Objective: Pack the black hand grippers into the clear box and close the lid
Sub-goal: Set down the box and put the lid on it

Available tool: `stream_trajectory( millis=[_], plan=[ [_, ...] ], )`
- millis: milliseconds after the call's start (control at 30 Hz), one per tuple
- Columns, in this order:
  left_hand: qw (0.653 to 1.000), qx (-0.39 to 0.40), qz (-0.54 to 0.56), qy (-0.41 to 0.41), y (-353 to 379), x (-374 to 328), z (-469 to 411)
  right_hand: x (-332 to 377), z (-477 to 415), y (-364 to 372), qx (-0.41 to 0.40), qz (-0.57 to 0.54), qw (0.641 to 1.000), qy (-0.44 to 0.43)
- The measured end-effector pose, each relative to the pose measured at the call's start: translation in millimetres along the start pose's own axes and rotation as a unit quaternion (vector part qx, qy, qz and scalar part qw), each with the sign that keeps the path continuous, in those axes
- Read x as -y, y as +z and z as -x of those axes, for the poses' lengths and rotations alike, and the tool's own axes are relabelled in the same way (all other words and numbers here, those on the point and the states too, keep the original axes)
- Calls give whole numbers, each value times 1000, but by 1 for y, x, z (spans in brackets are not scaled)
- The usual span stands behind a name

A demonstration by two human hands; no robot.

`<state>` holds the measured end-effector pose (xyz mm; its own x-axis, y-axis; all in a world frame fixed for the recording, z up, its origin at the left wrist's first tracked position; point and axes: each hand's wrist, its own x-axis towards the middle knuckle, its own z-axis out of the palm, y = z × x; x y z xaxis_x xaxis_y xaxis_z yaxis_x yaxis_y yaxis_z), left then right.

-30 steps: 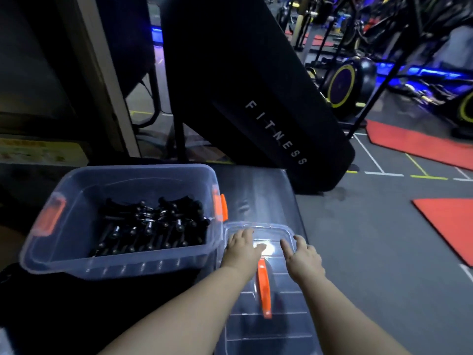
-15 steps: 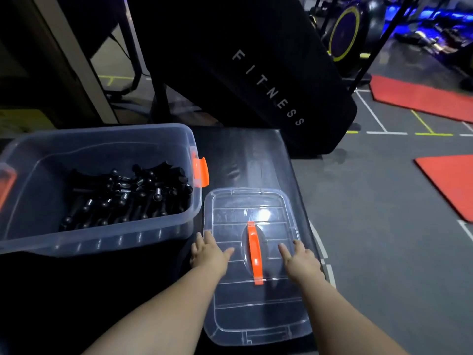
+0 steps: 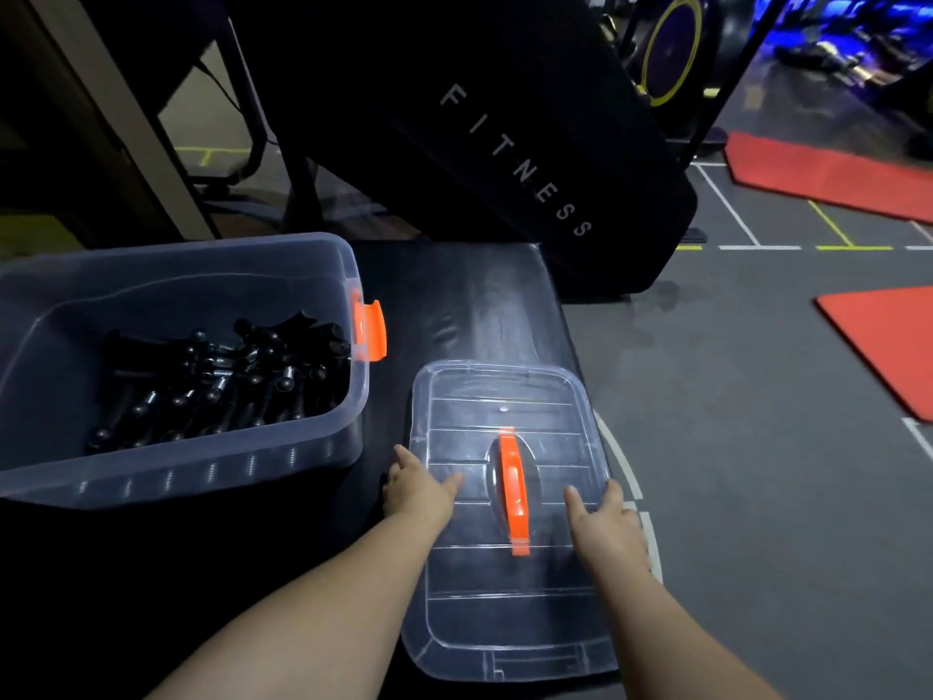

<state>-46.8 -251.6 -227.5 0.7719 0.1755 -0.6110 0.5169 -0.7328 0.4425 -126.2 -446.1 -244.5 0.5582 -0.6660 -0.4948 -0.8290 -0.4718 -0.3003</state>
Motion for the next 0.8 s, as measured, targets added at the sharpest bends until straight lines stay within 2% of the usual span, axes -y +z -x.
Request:
stream_trajectory(
  millis=[100,200,400,600,700,800],
  plan=[
    [999,-16,22,42,-4,-21,9,-5,-1,-23,-29,-2,999,15],
    [990,-29,110,78,-12,-43,20,-4,0,-53,-51,-5,999,14],
    [957,26,254,140,-48,-83,47,17,16,-119,-100,-31,994,-19],
    [906,-14,386,175,-107,-105,70,61,44,-172,-152,-71,983,-71],
    [858,-68,480,169,-142,-107,79,89,64,-185,-193,-78,976,-56],
    [814,-123,549,144,-180,-100,83,117,86,-180,-206,-152,966,-27]
  ],
)
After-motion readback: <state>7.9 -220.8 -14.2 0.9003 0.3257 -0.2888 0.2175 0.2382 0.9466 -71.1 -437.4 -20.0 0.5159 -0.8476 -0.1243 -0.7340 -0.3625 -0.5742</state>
